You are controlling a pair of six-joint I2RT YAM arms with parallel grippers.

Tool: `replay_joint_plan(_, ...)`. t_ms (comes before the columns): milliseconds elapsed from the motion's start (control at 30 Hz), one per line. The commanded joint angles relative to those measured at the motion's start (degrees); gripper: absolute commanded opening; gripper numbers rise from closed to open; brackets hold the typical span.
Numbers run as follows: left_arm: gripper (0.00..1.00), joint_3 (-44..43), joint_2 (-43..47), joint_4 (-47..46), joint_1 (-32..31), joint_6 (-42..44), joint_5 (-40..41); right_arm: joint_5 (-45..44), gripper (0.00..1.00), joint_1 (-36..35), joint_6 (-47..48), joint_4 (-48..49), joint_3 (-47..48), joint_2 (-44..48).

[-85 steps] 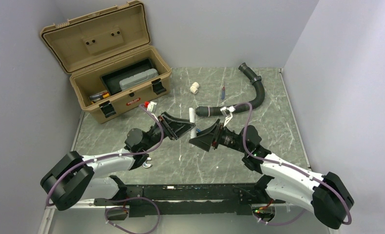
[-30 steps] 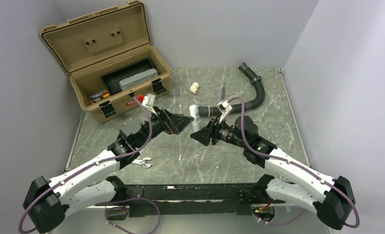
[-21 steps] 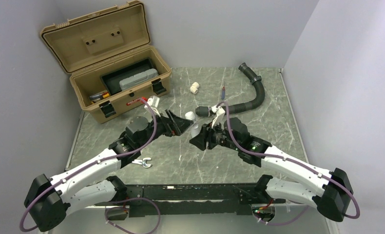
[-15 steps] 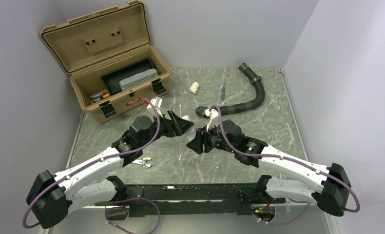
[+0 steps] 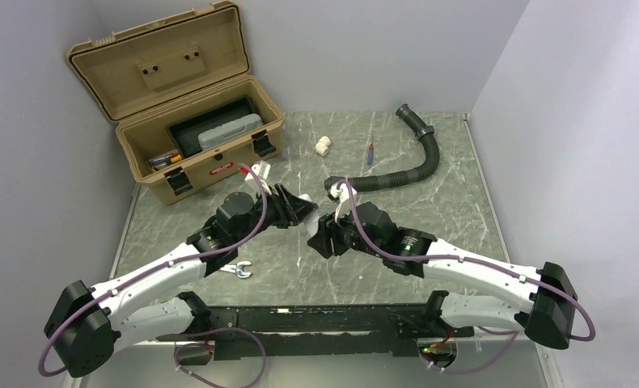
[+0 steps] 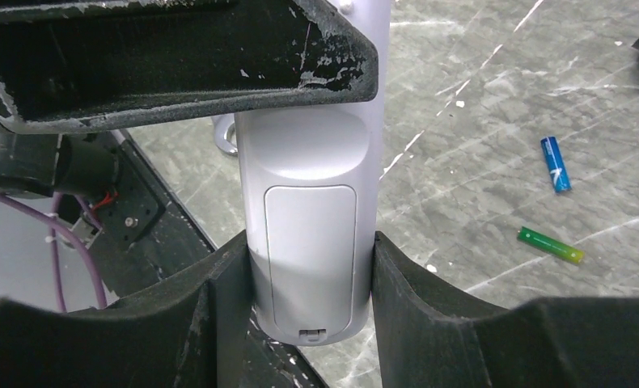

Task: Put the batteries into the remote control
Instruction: Adjust the remote control.

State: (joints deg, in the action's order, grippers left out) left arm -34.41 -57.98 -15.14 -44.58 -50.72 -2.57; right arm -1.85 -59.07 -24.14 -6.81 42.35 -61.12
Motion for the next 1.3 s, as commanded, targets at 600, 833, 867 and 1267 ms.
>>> replay_joint_plan(600,0.54,-0.3,-0.6,0.5,-1.2,0.5,-0.8,-8.0,0.0,-3.3,3.9,-2.1,7.0,-2.4)
replay_joint_plan(833,0.32,0.0,-0.1,0.9,-1.3,0.8,0.0,-8.0,0.0,-3.8,3.8,-2.1,6.8,-2.5)
replay_joint_plan(867,0.32,0.0,0.0,1.2,-1.3,0.9,0.1,-7.9,0.0,-3.8,4.0,-2.2,6.7,-2.4)
replay_joint_plan(1267,0.0,4.2,3.8,-0.5,-1.3,1.8,2.3,-6.7,0.71,-4.0,4.7,-0.4,4.3,3.4)
